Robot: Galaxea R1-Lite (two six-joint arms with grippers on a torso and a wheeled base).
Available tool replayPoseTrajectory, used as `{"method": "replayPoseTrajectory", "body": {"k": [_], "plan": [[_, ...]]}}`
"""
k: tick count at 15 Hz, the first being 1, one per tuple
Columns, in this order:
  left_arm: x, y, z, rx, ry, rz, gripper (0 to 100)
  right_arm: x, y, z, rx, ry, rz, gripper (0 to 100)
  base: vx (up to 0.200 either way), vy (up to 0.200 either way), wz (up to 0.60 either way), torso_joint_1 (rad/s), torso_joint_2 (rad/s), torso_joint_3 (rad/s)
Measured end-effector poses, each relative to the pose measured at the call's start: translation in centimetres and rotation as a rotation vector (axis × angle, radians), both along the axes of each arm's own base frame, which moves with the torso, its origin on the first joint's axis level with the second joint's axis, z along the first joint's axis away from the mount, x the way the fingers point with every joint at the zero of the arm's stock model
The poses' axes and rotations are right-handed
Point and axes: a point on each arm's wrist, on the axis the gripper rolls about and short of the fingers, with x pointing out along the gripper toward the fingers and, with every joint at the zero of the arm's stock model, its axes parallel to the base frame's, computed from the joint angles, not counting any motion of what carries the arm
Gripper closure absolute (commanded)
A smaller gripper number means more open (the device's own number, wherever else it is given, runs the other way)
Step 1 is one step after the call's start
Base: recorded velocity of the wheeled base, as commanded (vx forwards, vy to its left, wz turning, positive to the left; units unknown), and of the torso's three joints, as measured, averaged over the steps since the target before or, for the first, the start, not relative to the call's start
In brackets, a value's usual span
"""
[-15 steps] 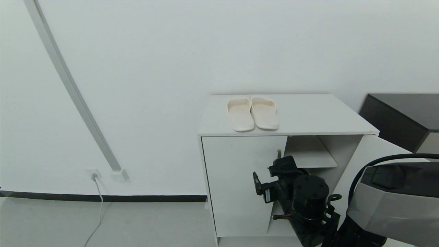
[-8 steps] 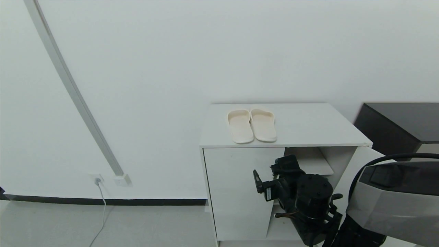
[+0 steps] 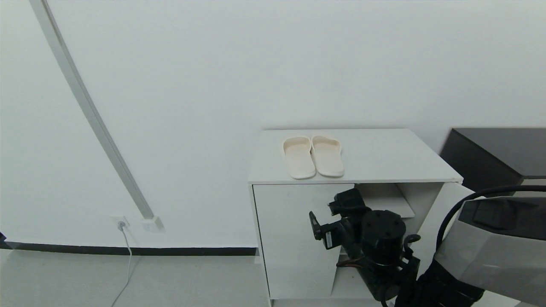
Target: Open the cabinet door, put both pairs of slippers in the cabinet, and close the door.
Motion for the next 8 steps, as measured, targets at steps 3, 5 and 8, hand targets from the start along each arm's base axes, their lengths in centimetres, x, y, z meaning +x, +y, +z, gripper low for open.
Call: {"method": "replayPoseTrajectory", "body": {"k": [3, 5, 8], "plan": [[0.0, 0.0, 0.0, 0.0, 0.0, 0.0, 100, 0.4, 0.3, 2.1, 0.012, 0.049, -0.006, 0, 0.0, 0.0, 0.0, 0.0, 0.0, 0.0], [0.0, 0.0, 0.0, 0.0, 0.0, -0.001, 100, 0.6, 0.5, 4.0, 0.011, 0.096, -0.013, 0, 0.0, 0.0, 0.0, 0.0, 0.0, 0.0], [0.0, 0.0, 0.0, 0.0, 0.0, -0.001, 100, 1.1, 1.0, 7.4, 0.071, 0.144, -0.032, 0, 0.0, 0.0, 0.0, 0.0, 0.0, 0.0]]}}
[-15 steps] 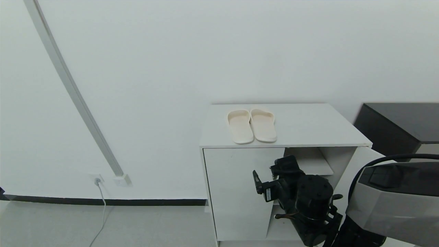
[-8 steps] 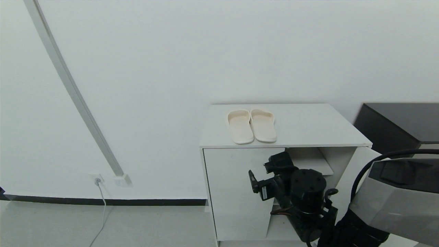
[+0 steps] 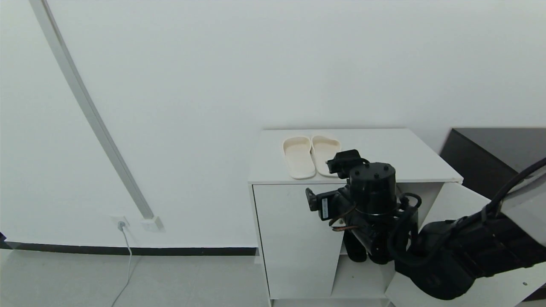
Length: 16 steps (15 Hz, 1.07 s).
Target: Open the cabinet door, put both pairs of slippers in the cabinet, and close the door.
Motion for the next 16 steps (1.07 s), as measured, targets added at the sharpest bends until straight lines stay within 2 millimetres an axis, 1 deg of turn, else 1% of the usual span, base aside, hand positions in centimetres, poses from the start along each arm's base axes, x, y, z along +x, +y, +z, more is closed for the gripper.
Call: {"method": "replayPoseTrajectory", "body": {"k": [2, 5, 9, 15, 16], "plan": [[0.0, 0.0, 0.0, 0.0, 0.0, 0.0, 100, 0.3, 0.3, 1.8, 0.045, 0.023, -0.014, 0, 0.0, 0.0, 0.0, 0.0, 0.0, 0.0], [0.0, 0.0, 0.0, 0.007, -0.001, -0.002, 100, 0.7, 0.7, 3.2, 0.089, 0.036, -0.024, 0, 0.0, 0.0, 0.0, 0.0, 0.0, 0.0], [0.0, 0.0, 0.0, 0.008, -0.001, -0.003, 100, 1.0, 0.8, 3.1, 0.094, 0.035, -0.027, 0, 0.2, 0.0, 0.0, -0.004, 0.0, 0.001], [0.0, 0.0, 0.0, 0.008, 0.0, -0.003, 100, 1.3, 1.1, 2.3, 0.086, 0.044, -0.033, 0, 0.2, 0.0, 0.0, 0.006, 0.0, 0.002], [0.0, 0.0, 0.0, 0.008, 0.0, -0.003, 100, 1.4, 1.2, 2.1, 0.088, 0.04, -0.032, 0, 0.0, 0.0, 0.0, 0.0, 0.0, 0.0]]}}
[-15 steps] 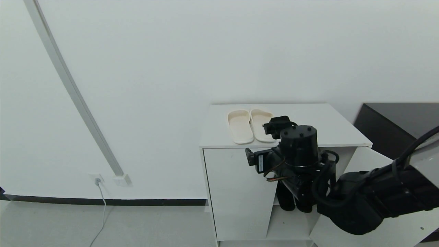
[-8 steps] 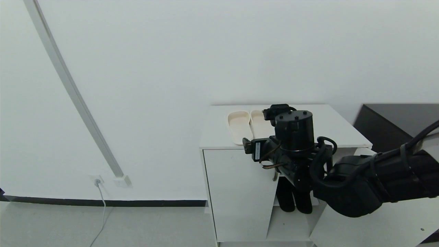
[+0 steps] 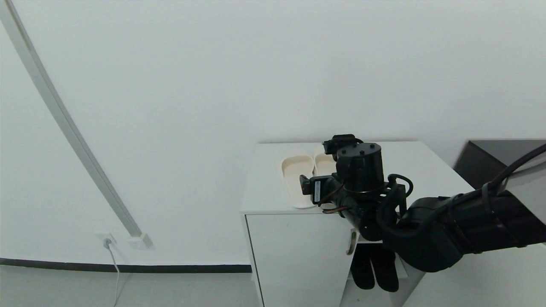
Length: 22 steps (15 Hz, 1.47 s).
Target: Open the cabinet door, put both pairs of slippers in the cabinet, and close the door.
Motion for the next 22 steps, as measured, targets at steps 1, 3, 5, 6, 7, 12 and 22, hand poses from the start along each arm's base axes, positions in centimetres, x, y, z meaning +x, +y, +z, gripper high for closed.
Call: {"method": "replayPoseTrajectory", "body": {"k": [1, 3, 5, 6, 7, 12, 22], "plan": [[0.0, 0.0, 0.0, 0.0, 0.0, 0.001, 100, 0.2, 0.1, -0.2, 0.003, -0.006, -0.001, 0, 0.0, 0.0, 0.0, 0.0, 0.0, 0.0], [0.0, 0.0, 0.0, -0.001, 0.001, 0.001, 100, 0.6, 0.5, -1.0, -0.003, -0.006, 0.001, 0, 0.0, 0.0, 0.0, 0.0, 0.0, 0.0], [0.0, 0.0, 0.0, -0.001, 0.0, 0.001, 100, 1.1, 1.0, -1.4, -0.003, -0.008, 0.002, 0, 0.0, 0.0, 0.0, 0.0, 0.0, 0.0], [0.0, 0.0, 0.0, -0.001, 0.0, 0.001, 100, 1.4, 1.1, -1.6, -0.004, -0.008, 0.002, 0, 0.0, 0.0, 0.0, 0.0, 0.0, 0.0], [0.0, 0.0, 0.0, -0.001, 0.0, 0.001, 100, 1.9, 1.3, -1.8, -0.008, -0.009, -0.002, 0, 0.0, 0.0, 0.0, 0.0, 0.0, 0.0], [0.0, 0.0, 0.0, -0.003, 0.0, 0.002, 100, 5.0, 1.7, -2.1, -0.034, -0.023, -0.033, 0, 0.0, 0.0, 0.0, 0.0, 0.0, 0.0], [0.0, 0.0, 0.0, -0.004, 0.0, 0.003, 100, 9.3, 2.8, -2.5, -0.039, -0.01, -0.061, 0, 0.0, 0.0, 0.0, 0.0, 0.0, 0.0]]}}
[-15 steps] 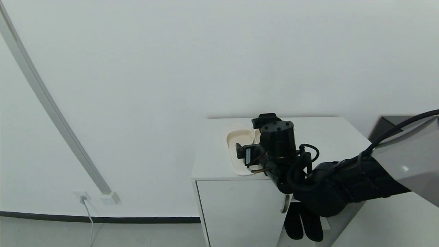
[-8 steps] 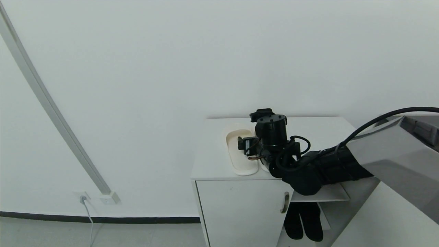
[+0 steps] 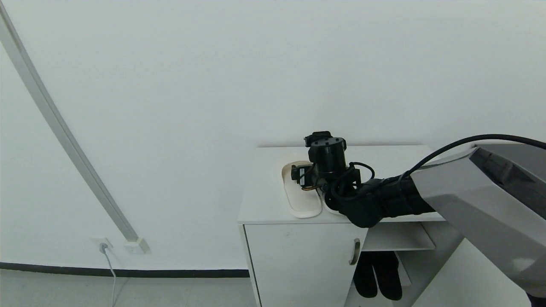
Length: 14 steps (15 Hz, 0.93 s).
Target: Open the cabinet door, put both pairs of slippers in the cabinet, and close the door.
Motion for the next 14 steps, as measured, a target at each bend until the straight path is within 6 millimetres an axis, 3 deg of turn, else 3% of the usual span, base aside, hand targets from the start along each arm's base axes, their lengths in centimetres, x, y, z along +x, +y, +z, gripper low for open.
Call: {"method": "replayPoseTrajectory", "body": {"k": [4, 5, 14], "plan": [[0.0, 0.0, 0.0, -0.002, 0.0, 0.0, 100, 0.59, 0.37, 0.09, 0.004, -0.004, -0.001, 0, 0.0, 0.0, 0.0, 0.0, 0.0, 0.0], [0.0, 0.0, 0.0, -0.002, 0.0, 0.0, 100, 0.69, 0.41, 0.08, 0.004, -0.003, -0.002, 100, 0.0, 0.0, 0.0, 0.0, 0.0, 0.0], [0.0, 0.0, 0.0, -0.002, 0.0, 0.0, 100, 0.91, 0.38, -0.07, 0.003, -0.002, -0.007, 100, 0.0, 0.0, 0.0, 0.0, 0.0, 0.0]]}}
